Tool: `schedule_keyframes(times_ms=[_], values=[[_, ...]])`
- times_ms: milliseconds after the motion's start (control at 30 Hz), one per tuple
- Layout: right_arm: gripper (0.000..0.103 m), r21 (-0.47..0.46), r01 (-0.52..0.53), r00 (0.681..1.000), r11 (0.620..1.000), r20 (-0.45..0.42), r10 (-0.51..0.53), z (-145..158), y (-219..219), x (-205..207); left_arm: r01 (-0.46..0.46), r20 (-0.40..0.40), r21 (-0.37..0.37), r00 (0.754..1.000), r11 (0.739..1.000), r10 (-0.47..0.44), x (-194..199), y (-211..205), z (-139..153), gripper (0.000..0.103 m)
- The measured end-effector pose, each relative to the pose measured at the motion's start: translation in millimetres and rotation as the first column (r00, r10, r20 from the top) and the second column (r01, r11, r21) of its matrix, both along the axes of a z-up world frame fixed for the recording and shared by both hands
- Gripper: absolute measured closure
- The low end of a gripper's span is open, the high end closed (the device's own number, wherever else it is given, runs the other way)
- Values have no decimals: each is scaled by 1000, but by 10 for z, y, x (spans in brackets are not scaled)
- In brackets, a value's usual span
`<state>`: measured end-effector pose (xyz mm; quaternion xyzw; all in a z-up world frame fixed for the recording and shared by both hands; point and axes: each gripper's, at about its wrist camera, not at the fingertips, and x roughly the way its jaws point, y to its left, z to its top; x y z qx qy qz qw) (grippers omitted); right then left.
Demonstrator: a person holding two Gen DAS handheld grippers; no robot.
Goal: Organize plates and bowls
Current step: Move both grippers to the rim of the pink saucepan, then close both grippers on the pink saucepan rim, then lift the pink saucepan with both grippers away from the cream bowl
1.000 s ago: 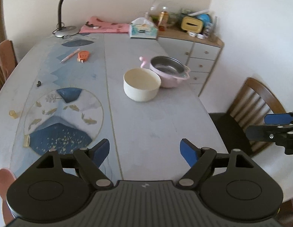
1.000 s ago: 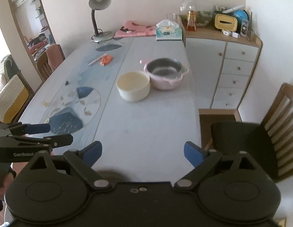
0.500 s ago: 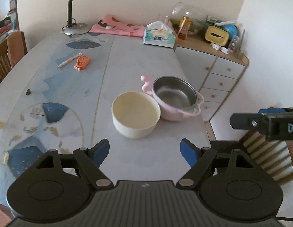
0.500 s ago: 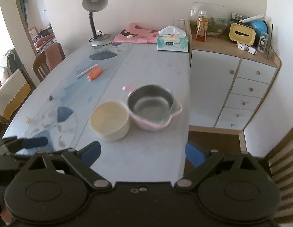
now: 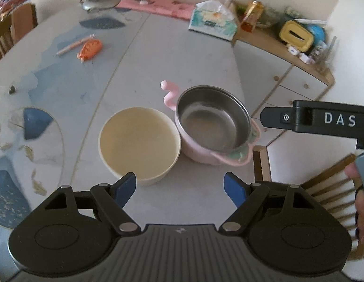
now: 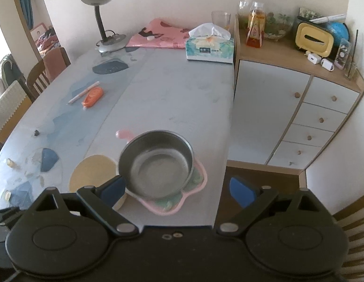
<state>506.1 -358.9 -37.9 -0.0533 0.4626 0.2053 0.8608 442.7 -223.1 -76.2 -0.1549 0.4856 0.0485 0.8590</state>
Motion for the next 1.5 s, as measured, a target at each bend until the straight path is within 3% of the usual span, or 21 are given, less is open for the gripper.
schedule_keyframes(times_ms=[133, 300, 400, 433, 500, 633, 833, 967, 1067, 1267, 1433, 1500], values=[[9, -4, 4, 1000, 1000, -20, -4, -118, 21, 258, -73, -57, -88, 996, 993, 68, 253, 3, -132, 21], [12, -18, -8, 999, 1000, -31, 8, -243, 62, 488, -203, -126, -217, 976, 955, 179, 481, 85, -310, 22], [16, -29, -17, 999, 999, -36, 16, -310, 77, 593, -230, -131, -240, 970, 943, 203, 558, 56, -348, 30], [17, -32, -23, 999, 999, -40, 22, -335, 80, 625, -225, -130, -249, 971, 942, 198, 572, 30, -353, 39], [21, -43, -27, 999, 999, -42, 25, -376, 85, 680, -230, -135, -246, 970, 942, 202, 564, -35, -341, 54], [22, -28, -33, 998, 999, -58, 31, -461, 55, 762, -259, -117, -214, 964, 942, 238, 452, -129, -251, 61], [26, -32, -47, 996, 998, -75, 45, -573, 56, 800, -256, -126, -250, 965, 934, 231, 450, -190, -294, 70], [33, -39, -74, 994, 997, -84, 70, -628, 96, 792, -295, -138, -290, 954, 911, 265, 545, -111, -403, 70], [39, -55, -95, 992, 994, -84, 90, -671, 146, 788, -288, -118, -257, 957, 922, 266, 624, -113, -369, 71], [44, -60, -98, 992, 993, -84, 93, -735, 222, 848, -320, -143, -275, 946, 907, 290, 690, -56, -418, 71], [60, -65, -91, 993, 994, -84, 86, -770, 268, 874, -341, -158, -250, 938, 906, 310, 776, -28, -460, 73], [72, -67, -93, 992, 993, -91, 86, -786, 271, 870, -347, -165, -238, 935, 907, 314, 801, -14, -481, 73]])
